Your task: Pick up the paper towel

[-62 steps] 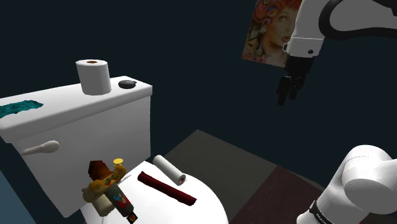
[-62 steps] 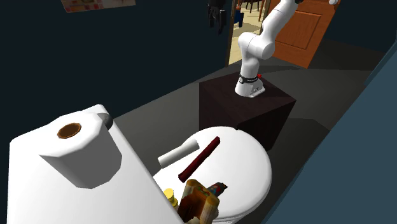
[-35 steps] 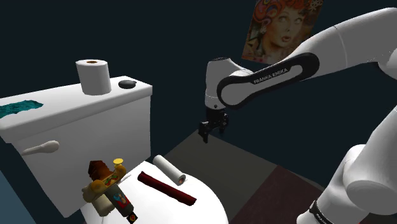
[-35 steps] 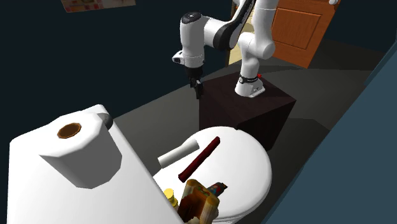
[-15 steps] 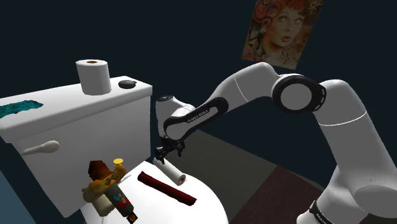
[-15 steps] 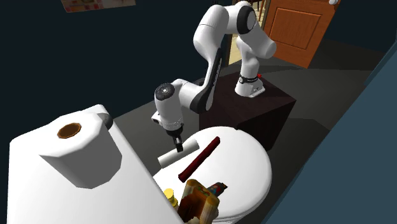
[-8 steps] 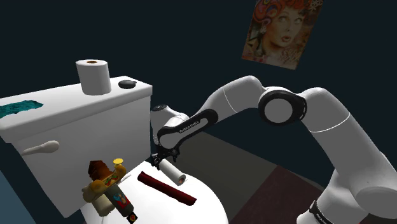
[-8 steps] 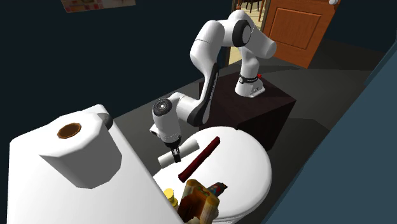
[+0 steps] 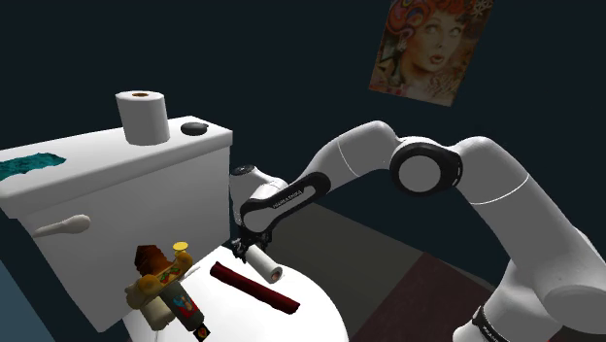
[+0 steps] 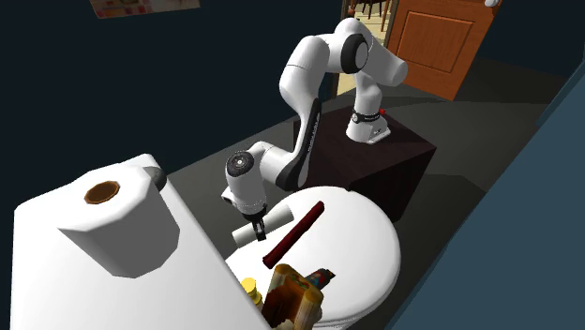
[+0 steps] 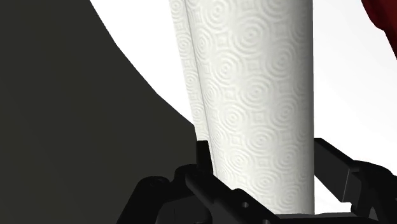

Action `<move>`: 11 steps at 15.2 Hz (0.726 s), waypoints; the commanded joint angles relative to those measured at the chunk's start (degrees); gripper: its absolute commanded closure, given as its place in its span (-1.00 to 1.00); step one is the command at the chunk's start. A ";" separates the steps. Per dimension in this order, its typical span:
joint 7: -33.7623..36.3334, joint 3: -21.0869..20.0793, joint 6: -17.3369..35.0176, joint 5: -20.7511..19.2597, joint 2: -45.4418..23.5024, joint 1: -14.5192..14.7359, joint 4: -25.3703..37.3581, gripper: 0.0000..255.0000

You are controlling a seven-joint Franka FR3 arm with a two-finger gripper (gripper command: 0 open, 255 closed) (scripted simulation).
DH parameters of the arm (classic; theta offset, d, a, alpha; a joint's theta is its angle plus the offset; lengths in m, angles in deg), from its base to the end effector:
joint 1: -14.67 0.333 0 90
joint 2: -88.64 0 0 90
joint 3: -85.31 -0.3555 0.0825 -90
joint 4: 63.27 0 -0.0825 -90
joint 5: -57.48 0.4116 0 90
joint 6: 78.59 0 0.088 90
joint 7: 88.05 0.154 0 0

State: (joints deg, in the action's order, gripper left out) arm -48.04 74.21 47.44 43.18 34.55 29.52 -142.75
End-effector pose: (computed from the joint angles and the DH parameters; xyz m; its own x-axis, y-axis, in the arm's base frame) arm 0.7025 0.2963 0.0951 0.9850 -0.1587 -0.0678 -0.1522 -0.9840 0.0924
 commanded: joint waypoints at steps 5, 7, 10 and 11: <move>0.01 0.00 0.05 0.00 -0.02 0.00 -0.10 1.00; -0.03 -0.08 -0.24 0.07 0.57 -0.08 -0.41 1.00; -0.16 -0.34 -1.35 0.31 2.31 -0.27 -1.04 1.00; -0.21 -0.42 -1.75 0.39 2.85 -0.33 -1.18 1.00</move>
State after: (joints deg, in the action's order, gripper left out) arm -48.29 73.88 45.83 43.52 36.68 29.25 -143.33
